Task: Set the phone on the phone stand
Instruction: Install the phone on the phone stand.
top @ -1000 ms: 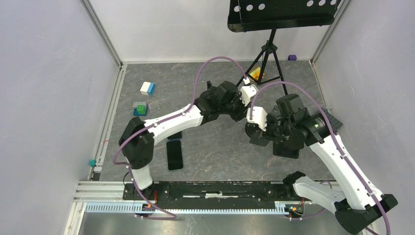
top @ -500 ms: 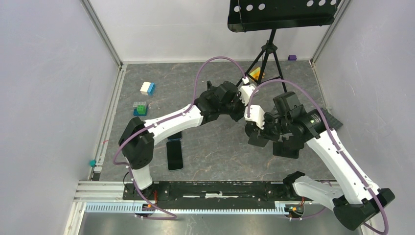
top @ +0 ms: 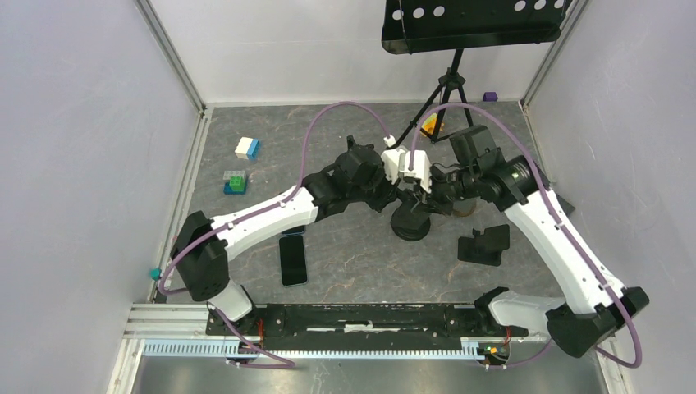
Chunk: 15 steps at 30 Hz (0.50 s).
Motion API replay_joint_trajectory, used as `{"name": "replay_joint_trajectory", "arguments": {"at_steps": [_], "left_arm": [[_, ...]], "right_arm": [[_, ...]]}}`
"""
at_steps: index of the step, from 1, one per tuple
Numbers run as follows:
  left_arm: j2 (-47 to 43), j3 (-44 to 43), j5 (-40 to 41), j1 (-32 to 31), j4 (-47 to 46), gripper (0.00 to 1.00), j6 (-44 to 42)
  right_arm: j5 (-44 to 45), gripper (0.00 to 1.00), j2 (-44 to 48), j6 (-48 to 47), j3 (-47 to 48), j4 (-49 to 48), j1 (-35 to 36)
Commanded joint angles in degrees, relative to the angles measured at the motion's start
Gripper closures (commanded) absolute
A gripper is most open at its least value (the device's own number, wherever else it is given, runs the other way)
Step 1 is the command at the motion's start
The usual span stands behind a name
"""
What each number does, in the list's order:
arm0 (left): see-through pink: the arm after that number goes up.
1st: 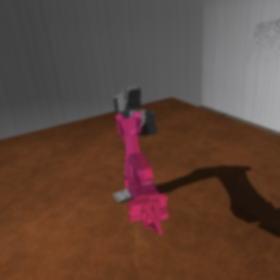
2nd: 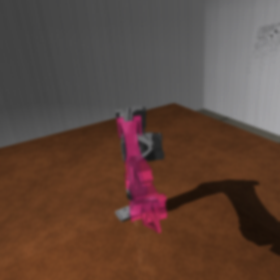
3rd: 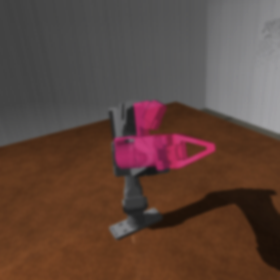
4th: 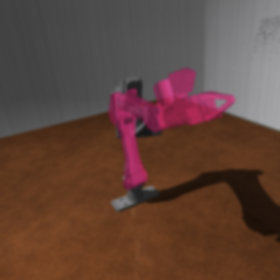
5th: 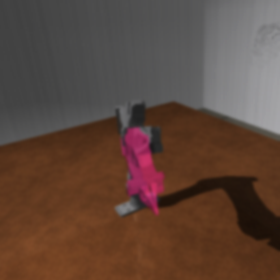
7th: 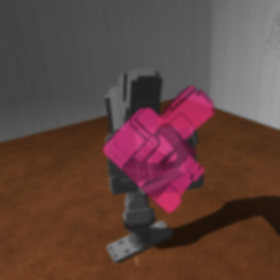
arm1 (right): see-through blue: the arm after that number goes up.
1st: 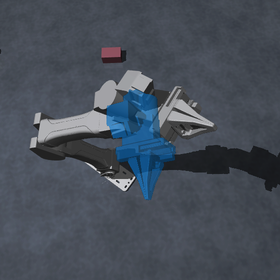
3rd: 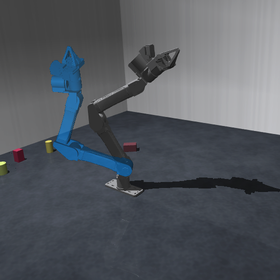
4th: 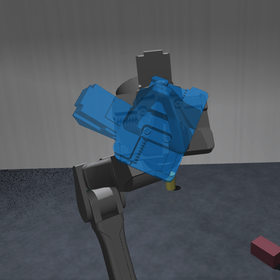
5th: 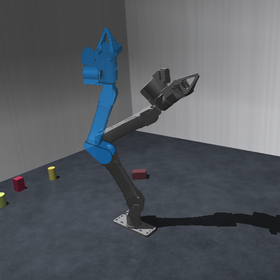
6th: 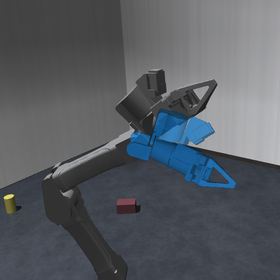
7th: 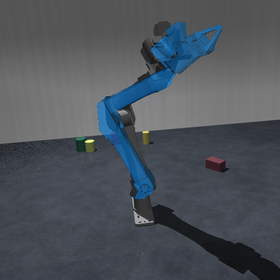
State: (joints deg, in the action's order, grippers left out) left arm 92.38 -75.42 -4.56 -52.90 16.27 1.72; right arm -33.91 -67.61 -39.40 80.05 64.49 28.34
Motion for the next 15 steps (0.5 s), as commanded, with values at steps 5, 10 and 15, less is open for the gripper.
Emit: {"name": "replay_joint_trajectory", "arguments": {"at_steps": [5,10,15], "left_arm": [[-7.7,6.6,0.9,-0.4,-3.1,0.98,4.0],[-9.4,9.1,-1.1,-0.3,-4.4,0.98,2.1],[-10.5,10.0,-1.3,-0.3,-4.6,0.98,1.1]], "right_arm": [[-7.2,1.00,-5.8,-2.6,6.3,-3.5,6.0],[-7.3,1.00,-8.3,-5.1,7.7,-4.3,10.0],[-6.5,1.00,-11.6,-9.7,10.1,-1.6,10.9]]}}
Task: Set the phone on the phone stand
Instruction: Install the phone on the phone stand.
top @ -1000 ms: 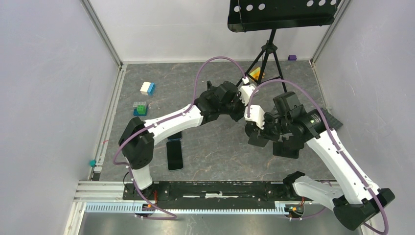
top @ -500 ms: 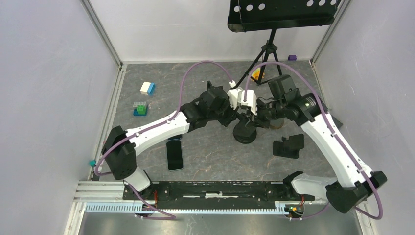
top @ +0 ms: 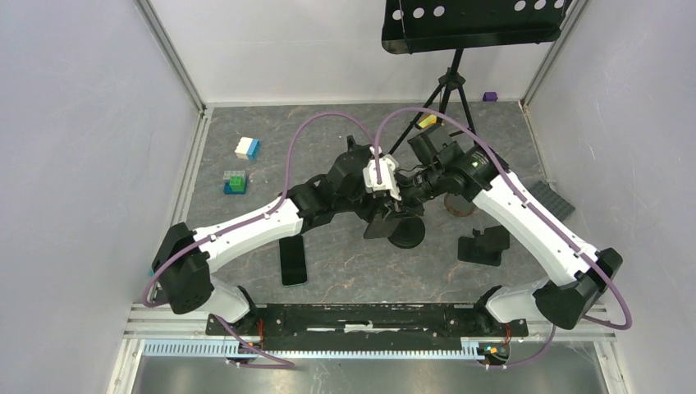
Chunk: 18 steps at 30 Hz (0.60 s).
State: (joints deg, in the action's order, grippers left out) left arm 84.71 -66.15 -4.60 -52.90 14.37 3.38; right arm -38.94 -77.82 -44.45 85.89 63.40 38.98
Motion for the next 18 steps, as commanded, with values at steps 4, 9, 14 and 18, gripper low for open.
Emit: {"name": "replay_joint_trajectory", "arguments": {"at_steps": [4,9,14,18], "left_arm": [[-3.1,1.6,-2.2,-0.3,-3.1,0.98,-1.2],[-3.5,2.3,-3.2,-0.2,-3.4,0.98,-2.1],[-3.3,2.6,-4.4,-0.3,-3.6,0.98,-2.3],[-3.3,2.8,-5.0,-0.2,-3.8,0.98,-2.4]], "right_arm": [[-0.5,1.00,-2.7,-8.6,5.0,1.0,0.6],[2.3,1.00,-4.4,-11.6,6.5,2.6,0.7],[3.8,1.00,-6.0,-14.6,7.9,4.3,0.7],[4.3,1.00,-7.0,-15.5,8.4,4.6,0.7]]}}
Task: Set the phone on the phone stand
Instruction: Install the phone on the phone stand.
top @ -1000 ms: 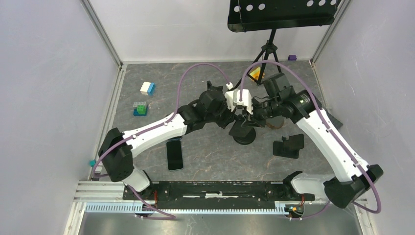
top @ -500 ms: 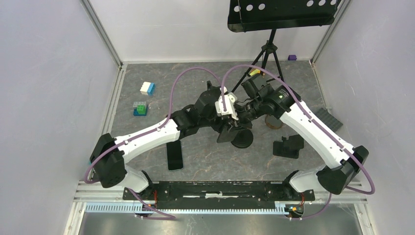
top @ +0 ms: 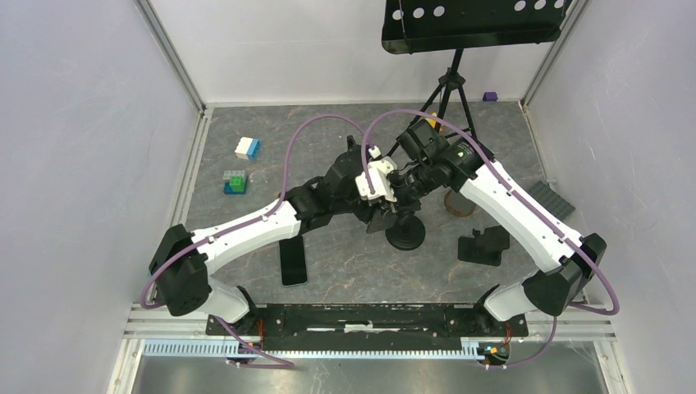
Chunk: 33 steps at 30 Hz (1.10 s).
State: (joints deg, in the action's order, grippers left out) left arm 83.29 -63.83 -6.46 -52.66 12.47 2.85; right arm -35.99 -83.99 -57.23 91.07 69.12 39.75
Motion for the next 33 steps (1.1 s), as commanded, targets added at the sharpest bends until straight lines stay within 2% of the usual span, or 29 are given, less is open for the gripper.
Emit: {"name": "replay_joint_trajectory", "arguments": {"at_steps": [1,5,24,33], "left_arm": [[-1.8,0.4,-3.3,-0.5,-1.9,0.98,-2.0],[-1.8,0.5,-2.9,-0.5,-2.1,0.98,-1.8],[-1.1,1.4,1.0,-0.5,-3.8,0.98,2.0],[-1.8,2.9,2.1,-0.7,-4.7,0.98,1.7]], "right_arm": [[1.3,1.00,-1.0,-3.1,3.2,-1.1,-0.1],[2.8,1.00,-1.4,-2.5,3.3,-1.1,-0.1],[13.9,1.00,1.9,16.9,-4.4,-9.0,-0.2],[17.3,1.00,3.1,18.9,-6.1,-10.3,-1.8]]}}
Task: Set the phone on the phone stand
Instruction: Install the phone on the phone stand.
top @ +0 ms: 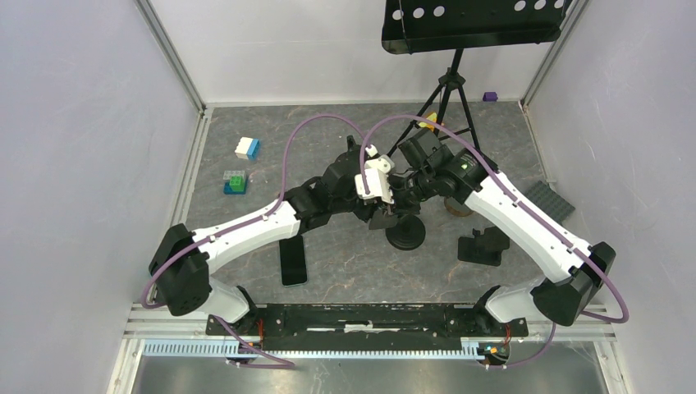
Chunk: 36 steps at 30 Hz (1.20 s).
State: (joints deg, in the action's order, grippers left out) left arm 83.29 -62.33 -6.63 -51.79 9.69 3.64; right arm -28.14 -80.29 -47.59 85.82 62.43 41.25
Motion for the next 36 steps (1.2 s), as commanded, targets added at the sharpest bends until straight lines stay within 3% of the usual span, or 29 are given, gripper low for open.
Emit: {"name": "replay_joint_trajectory", "arguments": {"at_steps": [1,36], "left_arm": [[-2.0,1.5,2.7,-1.6,-2.0,0.98,0.9],[-1.3,-2.3,12.0,-1.5,-0.1,0.98,-0.1]], "right_arm": [[9.6,1.00,-0.7,9.4,-1.0,-3.6,-3.5],[16.3,1.00,-0.4,15.1,-0.2,-3.1,-7.7]]}}
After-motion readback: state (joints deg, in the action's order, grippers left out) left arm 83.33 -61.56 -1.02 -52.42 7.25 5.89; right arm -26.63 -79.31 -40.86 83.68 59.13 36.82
